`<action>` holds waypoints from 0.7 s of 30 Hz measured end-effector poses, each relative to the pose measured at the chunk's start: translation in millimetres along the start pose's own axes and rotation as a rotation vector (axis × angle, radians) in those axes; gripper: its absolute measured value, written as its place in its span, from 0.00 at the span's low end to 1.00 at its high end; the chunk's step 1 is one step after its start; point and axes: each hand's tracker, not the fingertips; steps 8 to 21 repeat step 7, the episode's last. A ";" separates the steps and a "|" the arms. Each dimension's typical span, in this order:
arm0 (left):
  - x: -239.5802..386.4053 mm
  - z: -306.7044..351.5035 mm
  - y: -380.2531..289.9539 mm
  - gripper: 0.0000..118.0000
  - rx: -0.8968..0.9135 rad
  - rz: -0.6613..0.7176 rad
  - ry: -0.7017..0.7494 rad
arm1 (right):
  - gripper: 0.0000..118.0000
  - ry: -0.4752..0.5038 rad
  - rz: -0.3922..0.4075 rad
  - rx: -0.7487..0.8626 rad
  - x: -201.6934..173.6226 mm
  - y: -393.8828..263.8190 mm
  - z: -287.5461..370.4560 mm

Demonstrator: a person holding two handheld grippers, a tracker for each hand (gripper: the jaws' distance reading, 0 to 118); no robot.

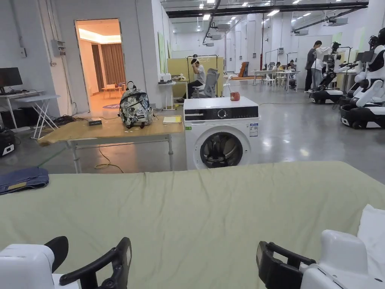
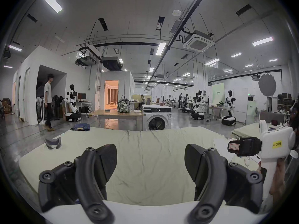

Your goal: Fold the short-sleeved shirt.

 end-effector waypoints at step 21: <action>-0.4 -0.6 -2.0 0.74 -0.006 0.001 -0.001 | 0.87 0.087 0.049 0.023 -5.2 -7.1 3.6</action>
